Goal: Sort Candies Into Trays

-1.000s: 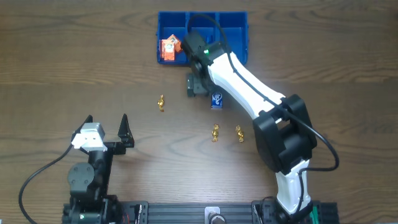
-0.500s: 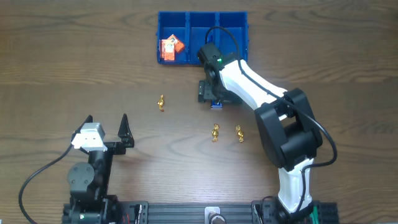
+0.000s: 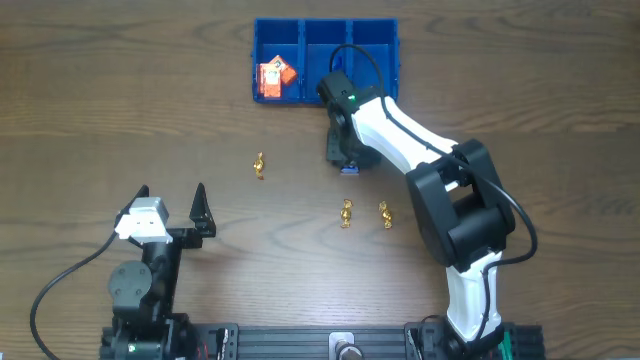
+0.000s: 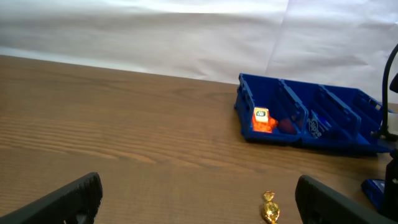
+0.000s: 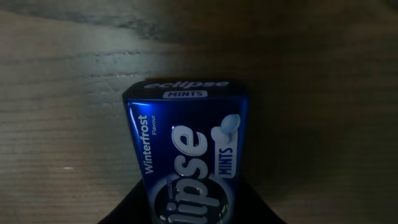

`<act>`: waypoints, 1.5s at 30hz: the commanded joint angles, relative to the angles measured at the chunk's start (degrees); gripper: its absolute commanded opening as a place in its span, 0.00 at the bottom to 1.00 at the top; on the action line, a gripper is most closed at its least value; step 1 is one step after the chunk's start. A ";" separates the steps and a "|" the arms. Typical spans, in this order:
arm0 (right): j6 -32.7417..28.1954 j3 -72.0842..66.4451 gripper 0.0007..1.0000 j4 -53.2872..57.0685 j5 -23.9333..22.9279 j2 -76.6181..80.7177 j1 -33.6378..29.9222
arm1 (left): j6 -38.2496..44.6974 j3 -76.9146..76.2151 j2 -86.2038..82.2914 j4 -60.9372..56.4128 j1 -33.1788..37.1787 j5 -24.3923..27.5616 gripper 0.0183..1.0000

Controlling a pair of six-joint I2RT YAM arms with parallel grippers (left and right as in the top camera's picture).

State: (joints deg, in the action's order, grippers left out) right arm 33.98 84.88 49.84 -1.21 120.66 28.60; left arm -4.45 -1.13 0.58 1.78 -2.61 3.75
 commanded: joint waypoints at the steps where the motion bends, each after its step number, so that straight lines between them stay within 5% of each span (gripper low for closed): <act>1: 0.11 -0.26 0.23 -0.20 -0.11 0.74 0.28 | 0.20 0.85 -0.37 2.43 0.35 0.35 1.00; 7: -1.42 6.93 0.22 3.91 -0.63 -8.39 1.07 | 0.20 0.85 -0.37 2.43 0.35 0.35 1.00; 12: -4.13 28.68 0.21 14.75 -7.76 -7.26 0.90 | 0.20 0.85 -0.37 2.43 0.35 0.33 1.00; 17: -6.03 45.18 0.21 14.01 -12.15 1.81 0.90 | 0.20 0.85 -0.37 2.43 0.35 0.33 1.00; 30: -7.02 46.36 0.22 1.97 -12.92 16.52 -0.13 | 0.20 0.85 -0.37 2.43 0.35 0.35 1.00; 34: -7.02 46.34 0.37 2.27 -12.92 16.74 -0.24 | 0.20 0.85 -0.37 2.43 0.35 0.33 1.00; 38: -7.02 46.34 0.70 2.69 -12.94 16.76 -0.35 | 0.20 0.85 -0.37 2.43 0.35 0.33 1.00; 45: -7.02 46.40 0.79 8.15 -12.92 9.46 2.40 | 0.20 0.85 -0.37 2.43 0.35 0.35 1.00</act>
State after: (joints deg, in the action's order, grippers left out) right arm 27.05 130.69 55.88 -13.13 137.51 28.99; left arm -4.45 -1.13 0.58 1.80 -2.61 3.77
